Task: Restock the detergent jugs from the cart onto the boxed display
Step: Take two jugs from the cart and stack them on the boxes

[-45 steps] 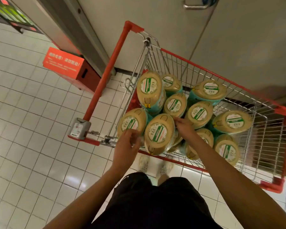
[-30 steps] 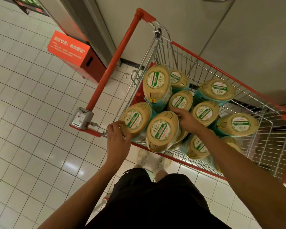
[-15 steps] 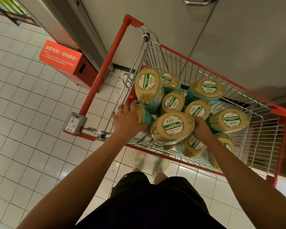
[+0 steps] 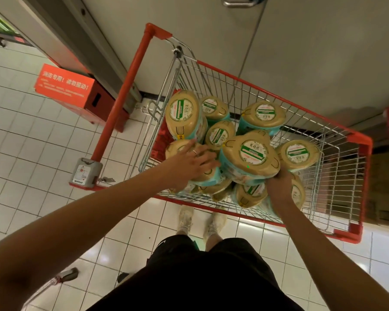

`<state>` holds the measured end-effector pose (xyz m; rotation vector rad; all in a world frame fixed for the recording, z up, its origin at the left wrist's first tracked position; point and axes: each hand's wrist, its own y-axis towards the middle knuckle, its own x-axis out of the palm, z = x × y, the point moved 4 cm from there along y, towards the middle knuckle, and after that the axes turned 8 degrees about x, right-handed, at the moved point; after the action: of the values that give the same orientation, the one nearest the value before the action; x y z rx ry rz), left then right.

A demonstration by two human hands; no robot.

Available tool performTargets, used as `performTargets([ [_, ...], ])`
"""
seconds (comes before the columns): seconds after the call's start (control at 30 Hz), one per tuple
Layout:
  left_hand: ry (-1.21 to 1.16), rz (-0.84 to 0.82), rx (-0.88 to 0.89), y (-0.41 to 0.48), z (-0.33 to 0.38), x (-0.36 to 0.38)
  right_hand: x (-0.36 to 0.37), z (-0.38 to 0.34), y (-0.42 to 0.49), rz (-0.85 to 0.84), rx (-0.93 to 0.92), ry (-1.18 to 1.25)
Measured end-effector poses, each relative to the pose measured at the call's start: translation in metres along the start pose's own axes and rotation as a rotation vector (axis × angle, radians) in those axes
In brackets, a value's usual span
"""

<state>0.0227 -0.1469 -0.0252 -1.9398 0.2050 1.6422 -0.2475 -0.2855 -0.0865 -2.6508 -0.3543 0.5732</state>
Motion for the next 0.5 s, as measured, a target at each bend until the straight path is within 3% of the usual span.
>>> performTargets([
  [0.1, 0.194, -0.012, 0.145, 0.012, 0.014, -0.004, 0.008, 0.005, -0.006, 0.026, 0.023, 0.024],
  [0.2, 0.259, -0.037, 0.188, 0.010, 0.028, 0.004, 0.021, -0.001, -0.014, -0.076, 0.035, 0.022],
  [0.4, 0.015, 0.085, -0.014, -0.015, 0.052, 0.002, 0.029, 0.004, -0.017, -0.179, 0.054, 0.035],
  [0.5, -0.268, 0.383, -0.266, -0.032, 0.088, -0.001, 0.026, 0.007, -0.015, -0.214, 0.063, 0.049],
])
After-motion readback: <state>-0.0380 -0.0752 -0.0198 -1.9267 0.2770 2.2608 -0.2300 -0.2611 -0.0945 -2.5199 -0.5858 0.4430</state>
